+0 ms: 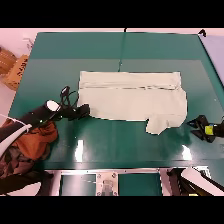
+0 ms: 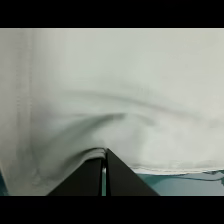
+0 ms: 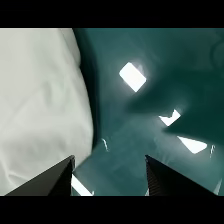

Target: Fold the shirts.

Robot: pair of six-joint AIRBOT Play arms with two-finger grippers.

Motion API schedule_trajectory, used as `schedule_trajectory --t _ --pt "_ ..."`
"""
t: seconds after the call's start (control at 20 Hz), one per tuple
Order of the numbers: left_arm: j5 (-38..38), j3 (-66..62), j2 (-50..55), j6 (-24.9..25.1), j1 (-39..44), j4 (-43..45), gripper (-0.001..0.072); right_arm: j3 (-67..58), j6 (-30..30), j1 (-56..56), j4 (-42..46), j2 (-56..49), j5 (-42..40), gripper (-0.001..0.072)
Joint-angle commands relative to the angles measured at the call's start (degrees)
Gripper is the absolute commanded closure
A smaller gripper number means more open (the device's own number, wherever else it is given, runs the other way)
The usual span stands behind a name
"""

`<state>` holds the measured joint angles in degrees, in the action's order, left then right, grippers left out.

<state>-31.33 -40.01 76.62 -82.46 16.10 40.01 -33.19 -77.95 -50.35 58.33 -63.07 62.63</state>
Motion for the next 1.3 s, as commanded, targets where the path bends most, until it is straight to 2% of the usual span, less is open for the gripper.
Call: schedule_trajectory --t 0.0,0.1,0.3,0.4,0.45,0.5,0.55,0.65,0.8,0.95,1.05,1.25 --pt "-2.2 -0.6 0.0 0.5 0.0 1.3 0.0682 4.4 1.9 1.3 -3.6 -0.4 -3.1 0.0199" --pt "-2.9 -0.6 0.1 0.5 0.0 1.8 0.0683 5.6 3.6 4.1 -8.3 -2.7 -3.7 0.0199" --pt "-4.4 -0.6 0.0 0.5 0.0 3.5 0.0682 5.6 3.6 12.2 -10.3 -6.1 -3.9 0.021" --pt "-6.2 -0.6 0.0 0.5 -0.4 4.7 0.0683 5.3 3.6 13.1 -10.4 -6.0 -2.9 0.0371" --pt "-7.6 -0.6 0.0 0.5 -1.1 5.4 0.0683 4.9 3.6 13.0 -10.3 -6.0 -2.1 0.0492" --pt "-10.0 -0.9 0.0 0.4 -2.3 6.4 0.0683 4.2 3.6 13.0 -10.2 -5.8 -1.0 0.065" --pt "-13.4 -1.6 0.0 0.4 -4.2 7.8 0.0683 3.2 3.5 12.7 -10.1 -5.3 0.3 0.0691" --pt "-22.4 -4.5 0.0 0.4 -8.3 12.9 0.0684 0.6 1.5 11.5 -8.5 -4.3 2.6 0.0691" --pt "-32.6 -8.9 0.0 -1.2 -10.1 22.7 0.0684 -4.1 -5.0 9.8 1.5 -1.0 6.7 0.0691" --pt "-40.0 -11.0 0.0 -0.6 -10.1 23.3 0.0684 -5.4 -10.4 9.9 8.7 3.1 9.2 0.0692" --pt "-43.6 -12.2 -0.3 0.1 -9.8 23.6 0.0684 -5.5 -10.3 9.9 8.2 4.3 9.5 0.0691" --pt "-43.5 -17.9 -1.4 0.4 -9.4 23.3 0.0685 -10.3 -9.9 11.9 2.8 4.2 9.6 0.0691"
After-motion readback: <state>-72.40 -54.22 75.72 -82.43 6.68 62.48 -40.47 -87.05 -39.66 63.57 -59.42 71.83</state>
